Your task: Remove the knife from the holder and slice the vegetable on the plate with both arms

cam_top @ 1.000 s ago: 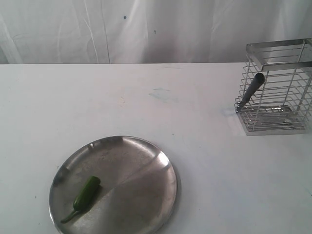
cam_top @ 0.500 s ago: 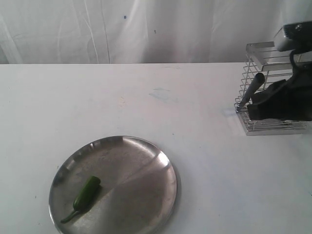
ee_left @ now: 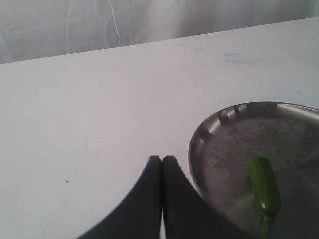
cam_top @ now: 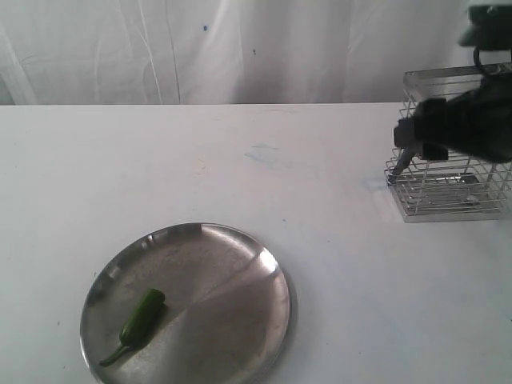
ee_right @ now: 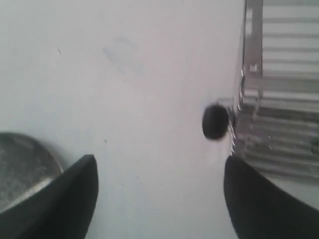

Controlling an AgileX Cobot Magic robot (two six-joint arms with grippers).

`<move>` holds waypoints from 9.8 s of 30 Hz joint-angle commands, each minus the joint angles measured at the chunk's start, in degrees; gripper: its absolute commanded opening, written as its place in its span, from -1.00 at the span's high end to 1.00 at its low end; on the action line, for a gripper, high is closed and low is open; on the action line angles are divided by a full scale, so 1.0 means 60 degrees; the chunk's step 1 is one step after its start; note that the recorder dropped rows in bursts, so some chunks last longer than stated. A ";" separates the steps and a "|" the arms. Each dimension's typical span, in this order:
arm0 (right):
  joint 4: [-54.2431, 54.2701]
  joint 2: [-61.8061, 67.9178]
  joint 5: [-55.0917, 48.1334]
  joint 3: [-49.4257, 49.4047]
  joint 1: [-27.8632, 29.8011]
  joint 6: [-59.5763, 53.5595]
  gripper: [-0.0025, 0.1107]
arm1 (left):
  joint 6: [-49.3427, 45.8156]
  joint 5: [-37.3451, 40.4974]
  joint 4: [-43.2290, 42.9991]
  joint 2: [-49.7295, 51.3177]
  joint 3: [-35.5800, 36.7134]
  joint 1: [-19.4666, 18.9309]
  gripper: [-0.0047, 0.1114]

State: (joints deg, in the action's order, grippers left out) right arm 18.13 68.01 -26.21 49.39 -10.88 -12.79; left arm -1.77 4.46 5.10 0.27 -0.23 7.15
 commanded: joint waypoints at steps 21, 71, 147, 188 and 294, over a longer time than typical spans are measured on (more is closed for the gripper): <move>-0.2840 0.3767 -0.3674 0.4083 0.0006 0.3388 -0.18 | 0.0058 -0.0024 0.0080 -0.0045 0.0039 0.0063 0.92; -0.4058 0.3137 -0.3443 0.4106 0.0006 0.4097 0.96 | 0.0039 -0.0024 0.0080 -0.0045 0.0039 0.0063 0.92; 1.3636 0.1010 -0.4213 -0.2312 -0.0014 -1.3109 0.96 | 1.6234 -0.4960 -1.3341 0.6918 -0.3679 0.0063 0.92; 1.3636 0.1369 -0.4314 -0.2370 -0.0014 -1.3508 0.96 | 1.2354 -1.2403 -0.6868 1.5063 -0.5455 0.4085 0.92; 1.3636 0.3489 -0.1126 -0.2461 -0.2563 -1.3240 0.96 | 1.0992 -1.2403 -0.6012 1.7001 -0.5973 0.4637 0.92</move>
State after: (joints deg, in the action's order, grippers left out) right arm 100.06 88.07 -33.77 34.68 -26.05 -91.58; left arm 63.75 -66.52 -28.26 102.92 -35.57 34.64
